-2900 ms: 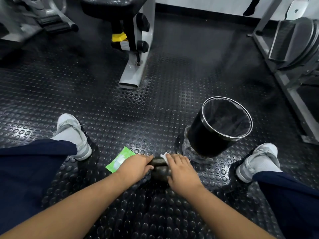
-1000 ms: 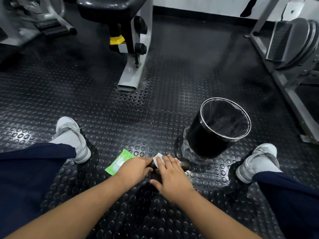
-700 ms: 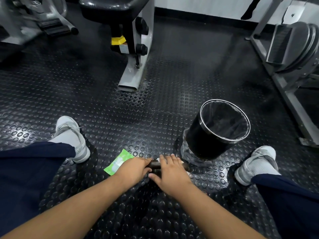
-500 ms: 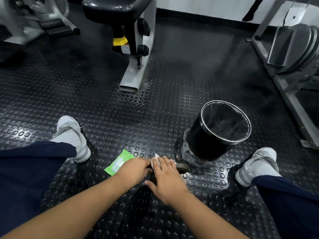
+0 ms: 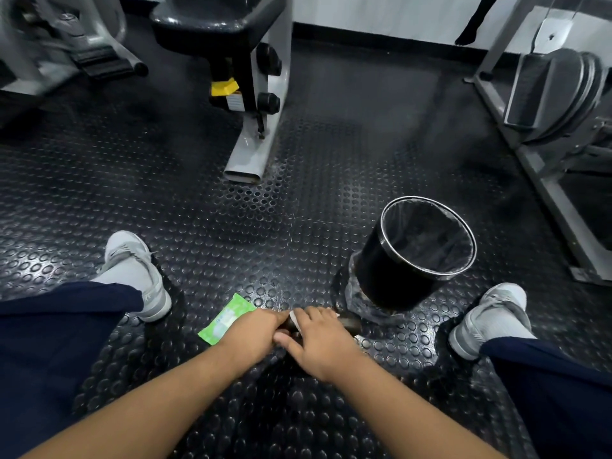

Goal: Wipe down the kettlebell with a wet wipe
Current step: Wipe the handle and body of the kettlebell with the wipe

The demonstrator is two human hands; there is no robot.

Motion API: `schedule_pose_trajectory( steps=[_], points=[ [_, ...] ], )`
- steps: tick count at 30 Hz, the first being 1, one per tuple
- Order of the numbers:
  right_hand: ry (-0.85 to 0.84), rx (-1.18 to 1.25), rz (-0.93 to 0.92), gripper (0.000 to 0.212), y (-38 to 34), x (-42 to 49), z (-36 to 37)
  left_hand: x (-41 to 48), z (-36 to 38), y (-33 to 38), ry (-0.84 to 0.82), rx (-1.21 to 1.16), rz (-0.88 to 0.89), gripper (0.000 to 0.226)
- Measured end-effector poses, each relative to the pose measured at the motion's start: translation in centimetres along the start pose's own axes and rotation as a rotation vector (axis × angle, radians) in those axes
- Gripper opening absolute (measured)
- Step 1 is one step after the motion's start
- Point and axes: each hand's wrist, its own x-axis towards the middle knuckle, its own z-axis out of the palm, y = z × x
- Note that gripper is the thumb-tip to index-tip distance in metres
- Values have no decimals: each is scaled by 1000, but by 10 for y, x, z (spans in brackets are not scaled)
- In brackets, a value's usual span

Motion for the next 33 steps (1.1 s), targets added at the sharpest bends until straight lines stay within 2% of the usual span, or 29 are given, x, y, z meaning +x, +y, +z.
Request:
schedule_pose_trajectory(
  steps=[3, 6, 8, 13, 15, 17, 23, 28, 33],
  points=[
    [26, 31, 30, 100, 22, -11, 0, 3, 5, -2, 21, 27, -12, 39],
    [-6, 25, 131, 87, 36, -10, -10, 3, 7, -4, 27, 45, -20, 43],
    [-47, 12, 160, 90, 28, -3, -16, 3, 5, -3, 28, 37, -26, 40],
    [-30, 3, 55, 92, -4, 3, -6, 1, -1, 1, -12, 7, -36, 32],
    [-2, 34, 39, 89, 1, 1, -2, 1, -2, 3, -20, 19, -42, 37],
    [3, 63, 48, 86, 12, -3, -4, 3, -1, 2, -19, 33, -40, 40],
    [-40, 17, 151, 88, 18, -2, -21, 5, -4, 4, -51, 36, -70, 27],
    [-30, -4, 84, 91, -4, 5, -14, 3, -11, 9, -91, 25, -104, 35],
    [-18, 48, 108, 88, 24, -3, -14, 5, -9, 7, -71, 44, -80, 27]
  ],
)
